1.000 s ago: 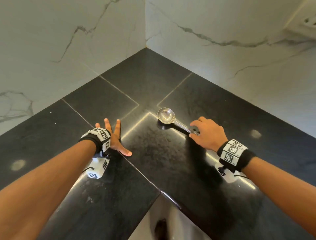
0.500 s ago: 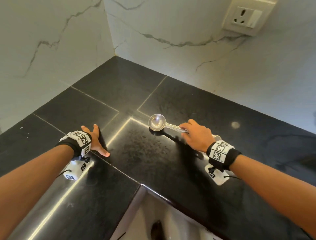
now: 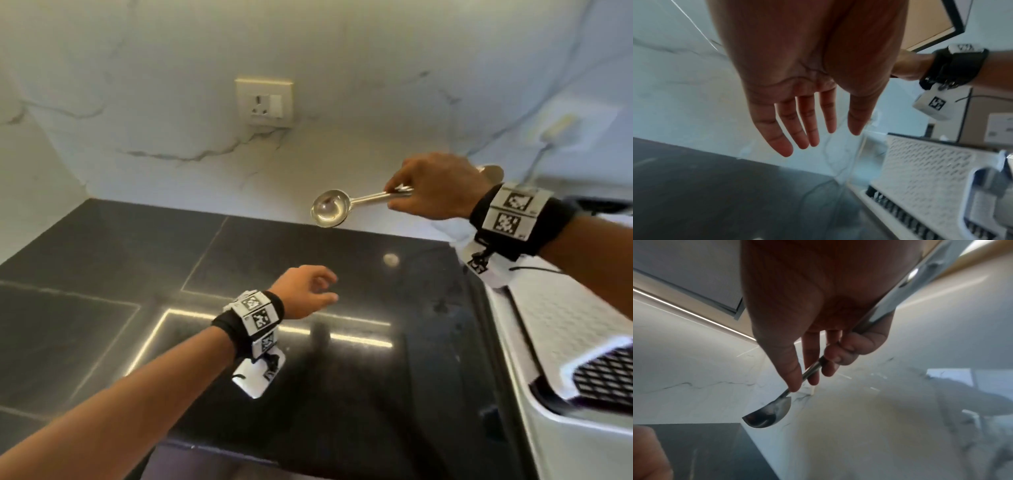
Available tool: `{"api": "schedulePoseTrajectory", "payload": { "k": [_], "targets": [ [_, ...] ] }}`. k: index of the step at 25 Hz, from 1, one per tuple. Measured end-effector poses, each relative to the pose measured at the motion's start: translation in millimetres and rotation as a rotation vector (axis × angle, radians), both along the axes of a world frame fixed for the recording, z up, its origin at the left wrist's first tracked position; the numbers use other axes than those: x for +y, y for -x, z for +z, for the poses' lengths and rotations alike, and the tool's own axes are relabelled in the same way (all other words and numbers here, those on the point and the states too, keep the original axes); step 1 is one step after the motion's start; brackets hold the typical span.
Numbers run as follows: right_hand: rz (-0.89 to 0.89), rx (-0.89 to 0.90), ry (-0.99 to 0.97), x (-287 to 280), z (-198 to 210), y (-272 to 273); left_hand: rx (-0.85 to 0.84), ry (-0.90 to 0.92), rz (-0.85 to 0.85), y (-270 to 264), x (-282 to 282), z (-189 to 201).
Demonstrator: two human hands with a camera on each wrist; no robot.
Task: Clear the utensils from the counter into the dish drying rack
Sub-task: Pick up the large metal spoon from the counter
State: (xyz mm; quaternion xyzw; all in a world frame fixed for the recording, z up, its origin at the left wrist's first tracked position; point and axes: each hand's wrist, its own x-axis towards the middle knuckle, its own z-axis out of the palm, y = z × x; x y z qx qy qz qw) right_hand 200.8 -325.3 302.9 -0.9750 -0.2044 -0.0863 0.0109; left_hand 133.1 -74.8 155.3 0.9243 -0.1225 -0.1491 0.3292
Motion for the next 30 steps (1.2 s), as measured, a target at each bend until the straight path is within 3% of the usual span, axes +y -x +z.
{"api": "schedulePoseTrajectory", "payload": {
  "k": [4, 9, 12, 17, 20, 27, 30],
  "targets": [
    [-0.123, -0.072, 0.076, -134.9, 58.8, 21.6, -0.004, 0.231, -0.1, -5.5, -156.0, 51.0],
    [-0.301, -0.089, 0.069, -324.2, 93.8, 52.1, 0.019, 0.371, -0.057, -9.3, -306.9, 93.3],
    [-0.4, -0.071, -0.04, -424.9, 97.1, 63.2, 0.116, 0.437, 0.046, -15.0, -359.5, 100.3],
    [-0.508, 0.088, -0.211, -553.2, 64.7, 72.7, 0.271, 0.503, 0.162, -16.1, -397.3, 97.2],
    [-0.49, 0.209, -0.249, -583.5, 35.2, 77.7, 0.308, 0.491, 0.183, -13.9, -411.7, 95.8],
    [-0.269, 0.316, -0.199, -577.8, -13.5, 37.7, 0.318, 0.54, 0.244, -12.2, -425.9, 91.0],
    [-0.201, 0.372, -0.061, -567.1, -23.4, 11.3, 0.313, 0.546, 0.251, -9.7, -425.0, 89.8]
  ]
}}
